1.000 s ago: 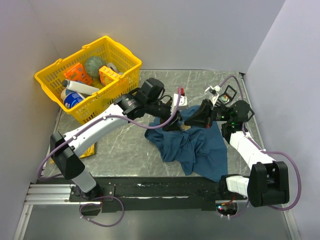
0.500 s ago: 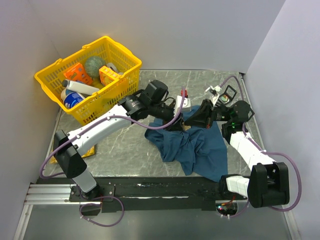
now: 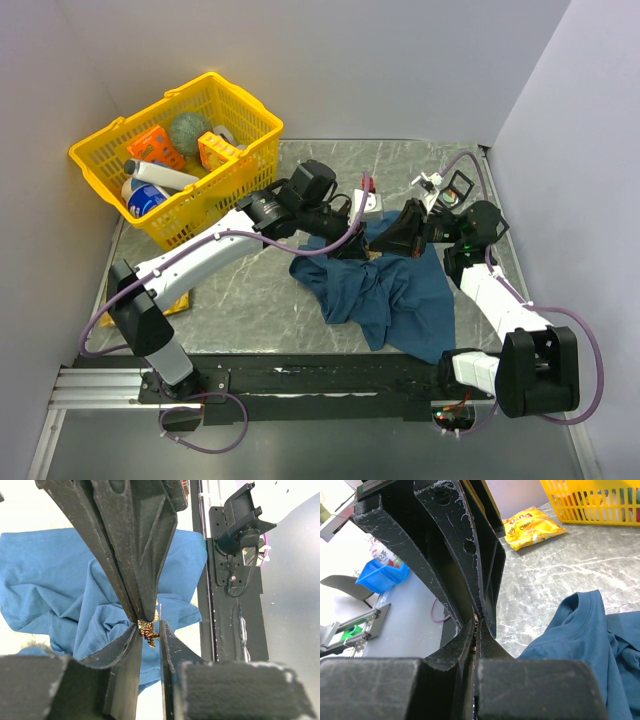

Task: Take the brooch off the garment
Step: Close the brooch.

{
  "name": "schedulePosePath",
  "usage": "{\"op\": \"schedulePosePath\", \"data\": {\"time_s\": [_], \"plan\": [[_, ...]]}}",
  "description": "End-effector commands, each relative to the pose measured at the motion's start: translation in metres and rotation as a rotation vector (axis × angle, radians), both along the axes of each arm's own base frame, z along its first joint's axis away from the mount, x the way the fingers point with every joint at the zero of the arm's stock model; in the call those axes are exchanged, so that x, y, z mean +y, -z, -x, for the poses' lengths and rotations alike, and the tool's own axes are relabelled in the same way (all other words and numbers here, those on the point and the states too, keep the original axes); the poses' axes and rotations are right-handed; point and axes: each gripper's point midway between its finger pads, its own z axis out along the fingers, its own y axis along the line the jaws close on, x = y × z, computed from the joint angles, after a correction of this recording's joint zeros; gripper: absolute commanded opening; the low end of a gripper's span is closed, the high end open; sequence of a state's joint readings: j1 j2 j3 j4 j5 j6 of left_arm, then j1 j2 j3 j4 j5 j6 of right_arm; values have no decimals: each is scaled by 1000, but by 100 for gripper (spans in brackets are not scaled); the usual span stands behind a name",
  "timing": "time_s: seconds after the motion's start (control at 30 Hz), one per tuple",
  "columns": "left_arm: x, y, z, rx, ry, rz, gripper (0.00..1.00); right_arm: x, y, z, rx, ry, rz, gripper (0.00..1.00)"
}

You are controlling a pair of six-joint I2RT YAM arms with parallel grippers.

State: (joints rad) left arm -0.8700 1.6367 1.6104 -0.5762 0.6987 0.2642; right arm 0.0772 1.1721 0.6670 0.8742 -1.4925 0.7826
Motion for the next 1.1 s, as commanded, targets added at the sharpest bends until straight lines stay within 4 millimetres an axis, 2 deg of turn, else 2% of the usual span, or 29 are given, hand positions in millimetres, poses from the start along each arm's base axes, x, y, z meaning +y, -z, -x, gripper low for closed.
{"op": "schedulePosePath", "data": {"time_s": [0.0,0.33,0.73,1.07], "plan": [[-12,-21,-5,-33,-3,64,20,-6,-1,22,-65,-95,36,0],[-15,-19,-10,-37,-40,53,15,-6,-1,24,-73,-96,36,0],[-28,-10,-10,-67,-113,-10,1,-5,-2,24,-107,-78,29,0],[-31,-22,-35,-64,-293,7,1,-4,0,27,-126,-80,28,0]]}}
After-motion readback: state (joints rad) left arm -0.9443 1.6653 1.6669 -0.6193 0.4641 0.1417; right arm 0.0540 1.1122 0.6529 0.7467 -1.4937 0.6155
